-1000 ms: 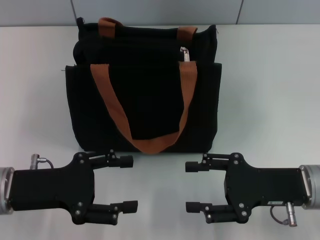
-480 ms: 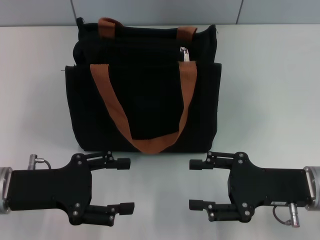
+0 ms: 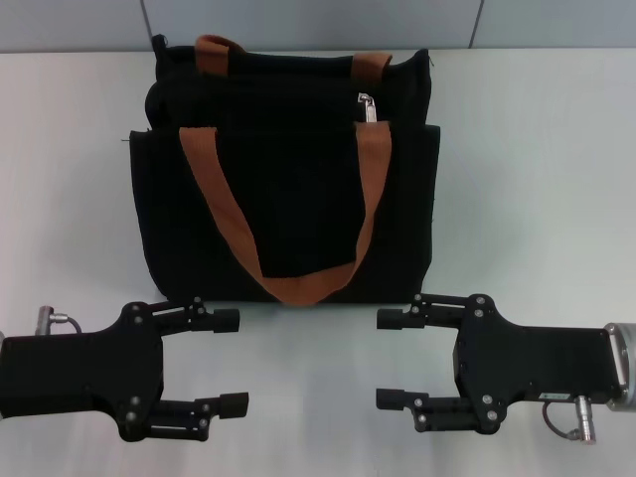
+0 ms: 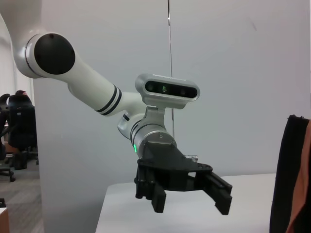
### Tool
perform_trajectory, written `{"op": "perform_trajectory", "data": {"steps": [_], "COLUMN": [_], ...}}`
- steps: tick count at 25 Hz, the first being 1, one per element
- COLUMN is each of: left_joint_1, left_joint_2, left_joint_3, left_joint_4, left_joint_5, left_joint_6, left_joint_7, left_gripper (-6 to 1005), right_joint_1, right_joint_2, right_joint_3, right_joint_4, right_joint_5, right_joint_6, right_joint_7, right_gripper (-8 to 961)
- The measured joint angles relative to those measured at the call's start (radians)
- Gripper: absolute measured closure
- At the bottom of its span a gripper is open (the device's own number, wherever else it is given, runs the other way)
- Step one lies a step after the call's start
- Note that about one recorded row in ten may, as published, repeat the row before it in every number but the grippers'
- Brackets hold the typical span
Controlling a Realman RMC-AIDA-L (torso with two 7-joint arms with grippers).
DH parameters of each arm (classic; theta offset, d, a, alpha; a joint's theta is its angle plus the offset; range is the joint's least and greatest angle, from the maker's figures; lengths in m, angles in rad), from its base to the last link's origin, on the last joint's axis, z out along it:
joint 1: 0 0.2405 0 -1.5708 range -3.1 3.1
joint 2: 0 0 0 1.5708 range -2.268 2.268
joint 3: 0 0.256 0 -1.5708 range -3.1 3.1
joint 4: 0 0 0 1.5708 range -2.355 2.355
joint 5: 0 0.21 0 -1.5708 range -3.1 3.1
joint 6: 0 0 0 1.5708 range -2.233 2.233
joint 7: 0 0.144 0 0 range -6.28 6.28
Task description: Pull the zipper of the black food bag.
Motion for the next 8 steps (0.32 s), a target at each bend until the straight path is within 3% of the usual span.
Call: {"op": "perform_trajectory", "data": {"steps": [8], "left_joint_1": [-0.004], "left_joint_2": [0.004], "left_joint_3": [0.000], "left_joint_4": [0.000], "left_joint_5": [0.039], "left_joint_6": [0.000], "left_joint_7": [-0.013], "left_gripper": [170], "right_joint_1": [0.001], "right_joint_2": [0.001], "right_joint_3": [0.006], "right_joint_4": [0.000], "right_joint_5": [0.001], "right_joint_6": [-0.002], "right_joint_7": [0.000], "right_gripper": [245]}}
